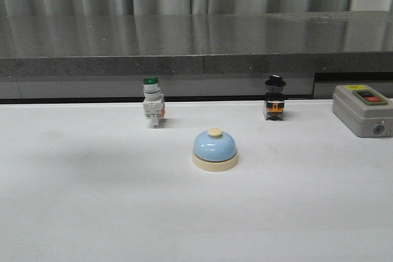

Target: Place and press bell with both arms

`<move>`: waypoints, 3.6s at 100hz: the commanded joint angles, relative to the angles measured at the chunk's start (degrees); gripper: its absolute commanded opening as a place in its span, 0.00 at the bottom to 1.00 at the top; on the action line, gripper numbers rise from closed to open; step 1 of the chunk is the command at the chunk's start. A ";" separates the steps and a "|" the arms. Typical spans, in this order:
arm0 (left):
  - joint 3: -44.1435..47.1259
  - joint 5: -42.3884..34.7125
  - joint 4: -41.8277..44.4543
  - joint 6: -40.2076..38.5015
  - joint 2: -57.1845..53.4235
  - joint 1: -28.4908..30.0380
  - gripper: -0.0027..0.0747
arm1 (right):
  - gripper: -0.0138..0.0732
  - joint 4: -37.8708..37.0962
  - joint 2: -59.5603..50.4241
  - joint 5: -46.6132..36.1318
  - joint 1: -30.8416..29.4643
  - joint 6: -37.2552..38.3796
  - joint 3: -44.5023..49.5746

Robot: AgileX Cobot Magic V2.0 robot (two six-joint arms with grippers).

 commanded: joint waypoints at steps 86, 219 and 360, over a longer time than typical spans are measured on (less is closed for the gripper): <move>36.58 -21.47 -3.54 -0.75 -42.07 11.58 0.01 | 0.09 -0.08 -0.76 -4.60 -0.32 -0.18 -0.82; 78.18 -48.69 5.52 -0.75 -85.11 12.60 0.01 | 0.09 -0.08 -0.76 -4.60 -0.32 -0.18 -0.82; 85.61 -53.52 4.10 -0.75 -91.05 15.67 0.01 | 0.09 -0.20 -0.11 0.80 -0.32 -0.18 -7.53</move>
